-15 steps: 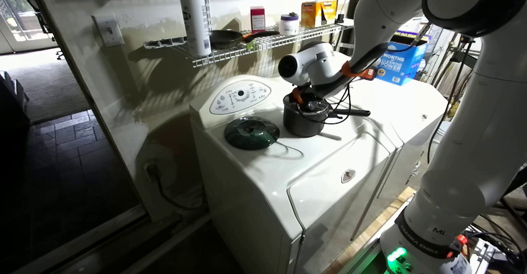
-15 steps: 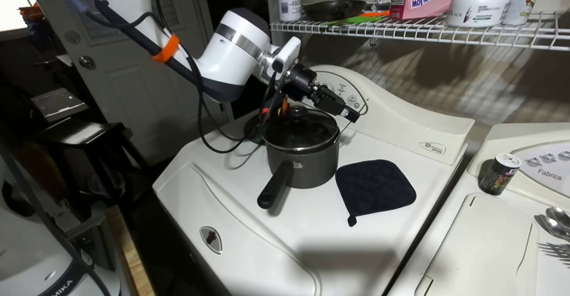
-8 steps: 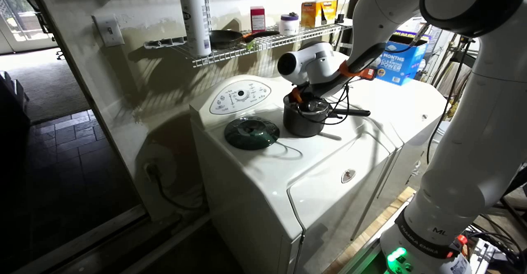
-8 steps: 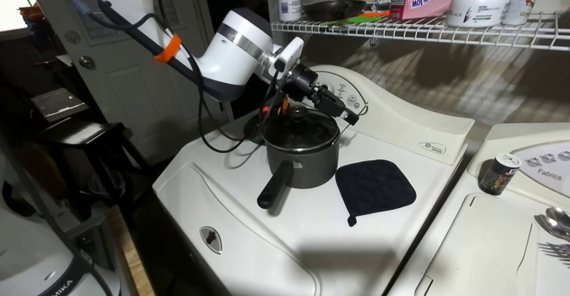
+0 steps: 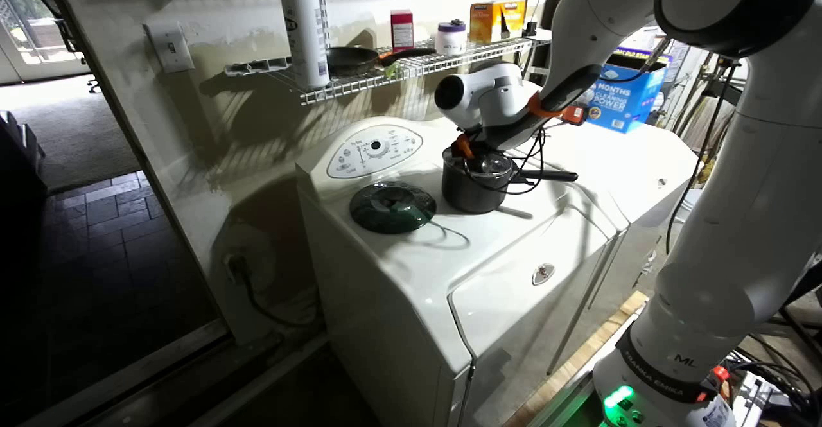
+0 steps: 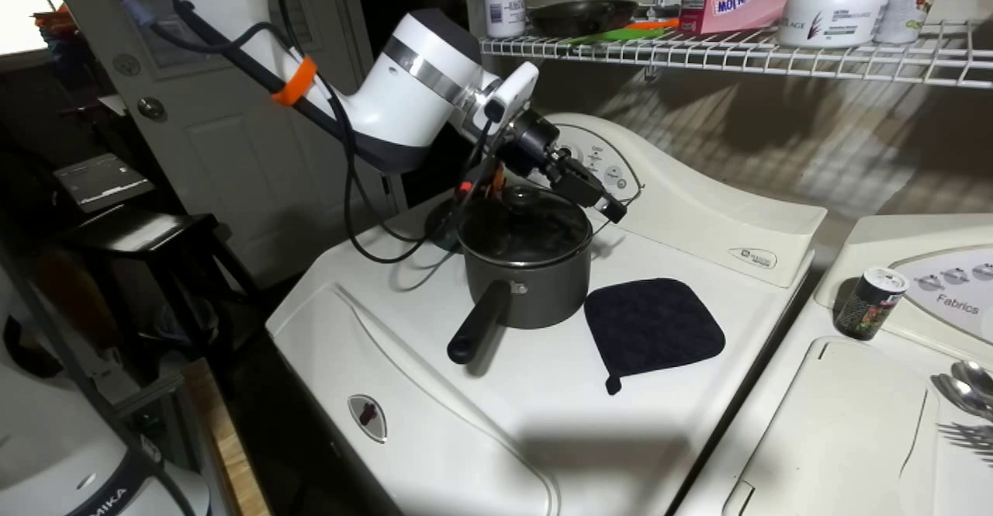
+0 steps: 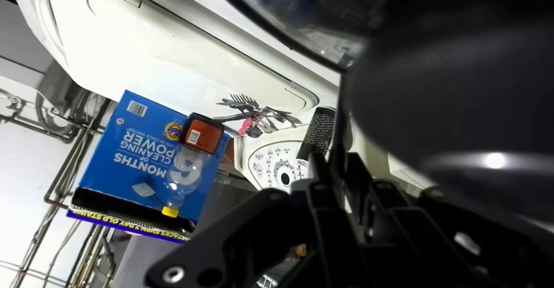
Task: Put the silver spoon inside the pot
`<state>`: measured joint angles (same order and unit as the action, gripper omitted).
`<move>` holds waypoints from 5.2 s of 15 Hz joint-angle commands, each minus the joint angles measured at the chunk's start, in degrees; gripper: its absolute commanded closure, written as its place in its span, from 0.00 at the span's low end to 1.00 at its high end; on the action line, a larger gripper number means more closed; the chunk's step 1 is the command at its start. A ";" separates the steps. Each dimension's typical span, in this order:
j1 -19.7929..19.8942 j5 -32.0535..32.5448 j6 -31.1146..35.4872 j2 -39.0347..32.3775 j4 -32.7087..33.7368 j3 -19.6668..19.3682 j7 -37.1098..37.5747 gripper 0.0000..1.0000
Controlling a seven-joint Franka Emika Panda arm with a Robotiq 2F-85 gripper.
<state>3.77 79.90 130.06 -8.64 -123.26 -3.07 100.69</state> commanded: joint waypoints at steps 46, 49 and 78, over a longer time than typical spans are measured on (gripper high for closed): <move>0.48 -3.94 3.53 0.55 0.16 -0.04 -5.28 0.00; 0.63 -4.27 4.72 1.69 -0.19 -0.13 -5.79 0.00; 2.44 -52.71 -2.93 20.88 1.00 -1.08 -46.48 0.00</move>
<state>5.34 31.54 129.97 9.95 -122.90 -4.45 58.48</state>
